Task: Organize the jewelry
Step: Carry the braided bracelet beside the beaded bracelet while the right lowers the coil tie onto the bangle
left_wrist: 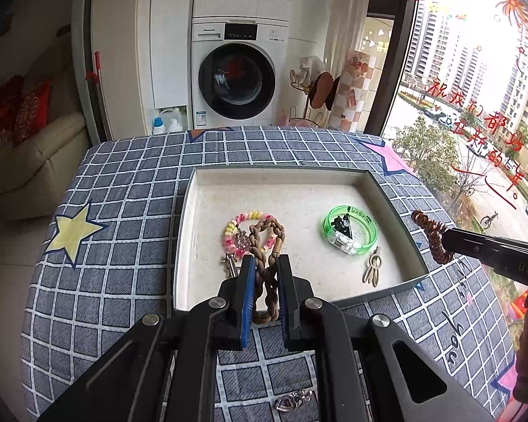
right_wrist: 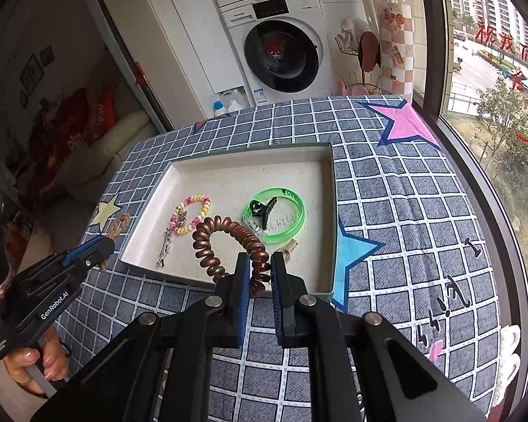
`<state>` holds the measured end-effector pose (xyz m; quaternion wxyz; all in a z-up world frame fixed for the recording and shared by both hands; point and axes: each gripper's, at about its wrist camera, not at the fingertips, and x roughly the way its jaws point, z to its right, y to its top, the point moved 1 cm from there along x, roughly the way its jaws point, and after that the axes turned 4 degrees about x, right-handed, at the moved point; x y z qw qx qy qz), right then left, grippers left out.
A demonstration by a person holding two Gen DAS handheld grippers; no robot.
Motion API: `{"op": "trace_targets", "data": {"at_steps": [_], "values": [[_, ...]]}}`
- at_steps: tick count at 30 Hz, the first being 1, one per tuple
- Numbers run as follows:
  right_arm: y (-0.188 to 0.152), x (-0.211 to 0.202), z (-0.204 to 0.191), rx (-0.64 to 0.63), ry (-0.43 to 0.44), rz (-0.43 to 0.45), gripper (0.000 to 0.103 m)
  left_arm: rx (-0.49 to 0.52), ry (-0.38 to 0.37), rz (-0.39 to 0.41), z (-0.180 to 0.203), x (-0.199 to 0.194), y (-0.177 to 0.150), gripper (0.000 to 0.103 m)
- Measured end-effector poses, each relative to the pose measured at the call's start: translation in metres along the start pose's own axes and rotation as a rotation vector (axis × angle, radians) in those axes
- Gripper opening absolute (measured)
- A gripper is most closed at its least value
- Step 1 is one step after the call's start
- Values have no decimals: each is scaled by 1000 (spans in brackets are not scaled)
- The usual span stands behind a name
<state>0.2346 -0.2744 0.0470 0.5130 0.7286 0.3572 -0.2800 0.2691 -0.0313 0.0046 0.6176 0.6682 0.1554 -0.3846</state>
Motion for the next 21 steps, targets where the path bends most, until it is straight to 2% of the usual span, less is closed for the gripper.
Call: {"op": "trace_targets", "data": {"at_steps": [11,21], "values": [[37,44,10,32,-27,15,13,10,8,-56,15,56,21,25],[58,91,23,50,-79,1,13,30,13,-123,26,101,19,25]]}}
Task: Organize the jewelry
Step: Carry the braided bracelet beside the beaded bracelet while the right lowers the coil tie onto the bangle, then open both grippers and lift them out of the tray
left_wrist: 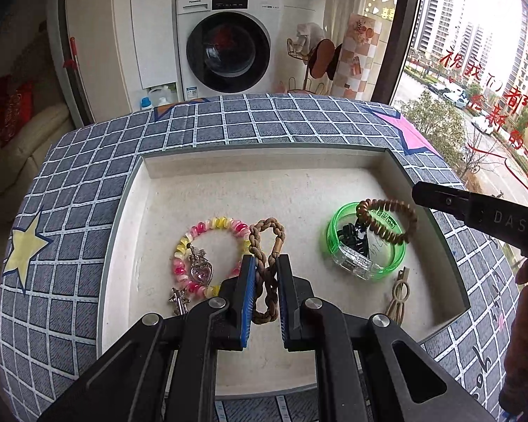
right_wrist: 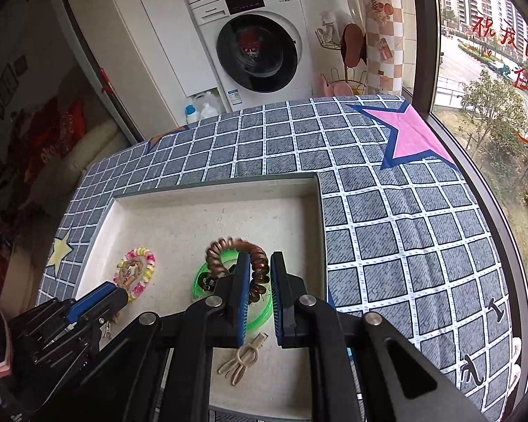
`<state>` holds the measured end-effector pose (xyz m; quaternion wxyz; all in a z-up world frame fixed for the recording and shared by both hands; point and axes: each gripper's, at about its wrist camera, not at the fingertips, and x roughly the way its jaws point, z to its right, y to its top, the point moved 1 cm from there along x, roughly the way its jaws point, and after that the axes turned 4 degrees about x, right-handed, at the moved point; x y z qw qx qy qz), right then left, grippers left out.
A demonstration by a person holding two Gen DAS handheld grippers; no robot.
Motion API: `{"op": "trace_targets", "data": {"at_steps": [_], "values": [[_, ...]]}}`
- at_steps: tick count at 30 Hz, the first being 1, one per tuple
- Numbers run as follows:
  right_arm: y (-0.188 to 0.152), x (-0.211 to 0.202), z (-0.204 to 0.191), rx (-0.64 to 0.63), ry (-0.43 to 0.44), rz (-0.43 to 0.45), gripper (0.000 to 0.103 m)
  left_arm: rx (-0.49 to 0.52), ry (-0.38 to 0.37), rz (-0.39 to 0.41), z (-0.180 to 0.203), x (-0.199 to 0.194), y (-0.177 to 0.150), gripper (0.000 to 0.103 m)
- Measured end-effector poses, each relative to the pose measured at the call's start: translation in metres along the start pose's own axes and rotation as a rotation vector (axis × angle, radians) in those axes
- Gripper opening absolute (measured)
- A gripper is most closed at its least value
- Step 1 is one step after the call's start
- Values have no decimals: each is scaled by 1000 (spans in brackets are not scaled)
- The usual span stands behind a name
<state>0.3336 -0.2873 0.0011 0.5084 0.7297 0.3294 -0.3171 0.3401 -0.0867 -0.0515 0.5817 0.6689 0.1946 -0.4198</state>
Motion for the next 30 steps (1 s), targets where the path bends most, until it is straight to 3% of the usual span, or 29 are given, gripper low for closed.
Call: {"op": "trace_targets", "data": {"at_steps": [17,30], "values": [[-8,31,7,35,8,-57,13,76,84,-49,13,20,-12,25],[-16,7,6,63,73,-36,15,75,104,-15,13,6,-9,26]]}}
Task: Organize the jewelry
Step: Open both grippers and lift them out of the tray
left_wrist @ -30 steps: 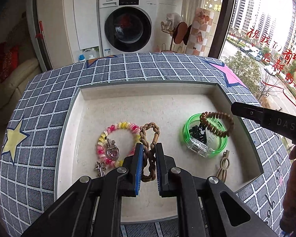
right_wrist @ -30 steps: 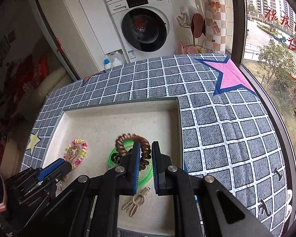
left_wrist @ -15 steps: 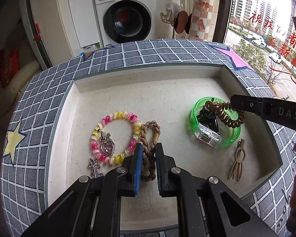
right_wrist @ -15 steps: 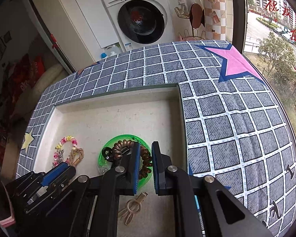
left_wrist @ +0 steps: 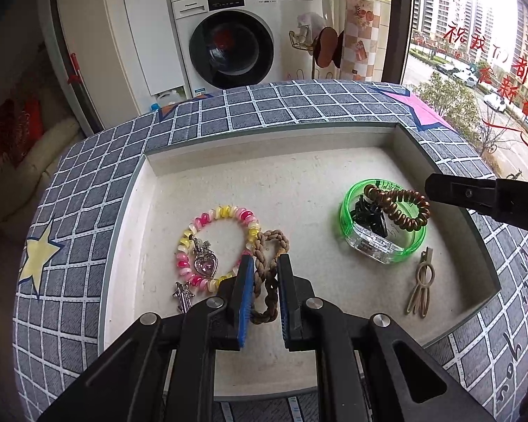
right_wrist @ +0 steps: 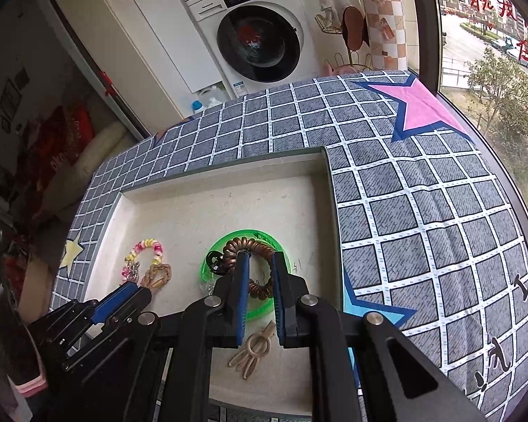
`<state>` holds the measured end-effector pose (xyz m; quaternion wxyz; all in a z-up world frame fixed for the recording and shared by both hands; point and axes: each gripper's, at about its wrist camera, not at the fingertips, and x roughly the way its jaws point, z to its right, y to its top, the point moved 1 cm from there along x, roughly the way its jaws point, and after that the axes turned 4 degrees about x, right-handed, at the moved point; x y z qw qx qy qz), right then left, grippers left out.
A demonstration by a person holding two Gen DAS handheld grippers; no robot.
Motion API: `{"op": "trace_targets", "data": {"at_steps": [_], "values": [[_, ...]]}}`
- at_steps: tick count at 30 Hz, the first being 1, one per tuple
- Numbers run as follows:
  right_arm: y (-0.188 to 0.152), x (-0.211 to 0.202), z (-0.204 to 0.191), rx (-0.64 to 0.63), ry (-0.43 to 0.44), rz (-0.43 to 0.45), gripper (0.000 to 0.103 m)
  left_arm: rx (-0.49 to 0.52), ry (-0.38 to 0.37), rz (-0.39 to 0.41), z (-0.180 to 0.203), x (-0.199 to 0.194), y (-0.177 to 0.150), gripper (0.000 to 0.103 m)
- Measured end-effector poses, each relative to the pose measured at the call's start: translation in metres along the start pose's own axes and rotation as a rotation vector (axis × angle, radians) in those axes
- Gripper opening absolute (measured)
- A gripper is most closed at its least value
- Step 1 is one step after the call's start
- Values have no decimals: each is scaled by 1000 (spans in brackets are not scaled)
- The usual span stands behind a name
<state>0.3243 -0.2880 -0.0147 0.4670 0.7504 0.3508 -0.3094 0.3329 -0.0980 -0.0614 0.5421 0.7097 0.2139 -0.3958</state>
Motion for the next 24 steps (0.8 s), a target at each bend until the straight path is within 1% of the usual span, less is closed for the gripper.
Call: {"op": "trace_targets", "data": {"at_steps": [1,2,3,4,5,8,14,15,17,18,19,21,23,24], "values": [[-1,-2,0,-1,2,1,15,-2,2,0,-1,-1,0,35],[-2,-3,0,-1,3,2,15,-5,4,1,-3,-3,0,78],[-2,-5,0,0,6,3,15,-15,15,14,-4,-6,0,98],[-2,-6,0,1,8,4,15,-25,32,50,-5,-11,0,103],[-3,-7,0,1,11,4,15,-24,38,77,-5,-16,1,103],[-5,-9,-1,-1,19,3,16,-17,31,67,-3,-17,5,103],[-10,-14,-3,4,38,-8,16,-35,54,92,-11,-30,2,103],[-11,-16,-3,3,41,-10,18,-40,56,98,-14,-34,1,103],[-13,-20,-4,3,47,-8,32,-58,50,105,-19,-41,-3,103],[-14,-23,-5,2,53,-5,46,-69,44,105,-22,-45,-6,103],[-16,-27,-6,1,60,0,54,-81,38,104,-25,-48,-9,103],[-19,-34,-8,-5,71,4,58,-100,24,100,-31,-56,-16,103],[-22,-41,-10,-10,80,5,66,-104,28,95,-36,-64,-25,103],[-25,-46,-11,-11,85,8,73,-105,34,92,-38,-68,-31,103]]}}
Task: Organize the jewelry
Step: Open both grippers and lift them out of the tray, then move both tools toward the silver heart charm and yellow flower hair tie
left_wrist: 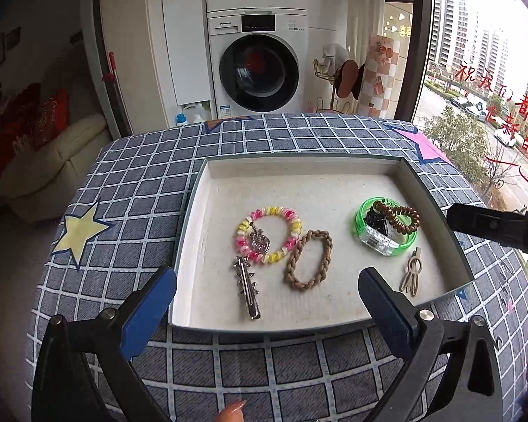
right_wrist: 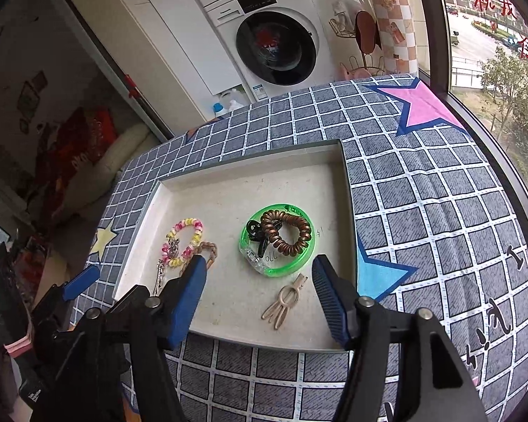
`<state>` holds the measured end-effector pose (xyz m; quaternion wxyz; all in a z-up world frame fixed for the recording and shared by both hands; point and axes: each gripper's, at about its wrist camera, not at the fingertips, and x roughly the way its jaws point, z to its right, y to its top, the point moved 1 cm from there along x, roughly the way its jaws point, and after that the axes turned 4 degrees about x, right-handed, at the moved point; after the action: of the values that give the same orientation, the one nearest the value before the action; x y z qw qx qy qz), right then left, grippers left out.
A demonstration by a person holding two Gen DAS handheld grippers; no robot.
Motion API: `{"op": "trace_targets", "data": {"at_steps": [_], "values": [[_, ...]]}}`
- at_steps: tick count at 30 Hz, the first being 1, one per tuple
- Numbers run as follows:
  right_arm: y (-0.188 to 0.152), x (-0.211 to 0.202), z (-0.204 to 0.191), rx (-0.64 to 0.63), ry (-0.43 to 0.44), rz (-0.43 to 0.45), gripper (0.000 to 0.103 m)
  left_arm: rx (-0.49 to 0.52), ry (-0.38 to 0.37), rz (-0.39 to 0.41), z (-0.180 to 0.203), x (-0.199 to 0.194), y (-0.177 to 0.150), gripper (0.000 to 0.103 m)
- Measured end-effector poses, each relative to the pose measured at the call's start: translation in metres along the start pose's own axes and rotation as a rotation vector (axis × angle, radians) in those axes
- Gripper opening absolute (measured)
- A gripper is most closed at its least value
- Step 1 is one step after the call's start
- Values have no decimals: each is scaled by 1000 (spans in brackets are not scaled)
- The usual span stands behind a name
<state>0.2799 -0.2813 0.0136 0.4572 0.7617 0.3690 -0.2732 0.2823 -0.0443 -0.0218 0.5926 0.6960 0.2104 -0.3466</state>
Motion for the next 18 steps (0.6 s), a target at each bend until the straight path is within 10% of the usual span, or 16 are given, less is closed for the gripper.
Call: {"op": "trace_targets", "data": {"at_steps": [8,10,18], "values": [[-29,-38,-6,15,38,40,83,0,2,-15,-13,-35,-47,103],[-37,-45,-8,5,31,49,103,10,10,-14,-14,-43,-57,103],[-74,-66,-25,-51,41,18,103,-16,11,-4,-17,-73,-79,103]]}}
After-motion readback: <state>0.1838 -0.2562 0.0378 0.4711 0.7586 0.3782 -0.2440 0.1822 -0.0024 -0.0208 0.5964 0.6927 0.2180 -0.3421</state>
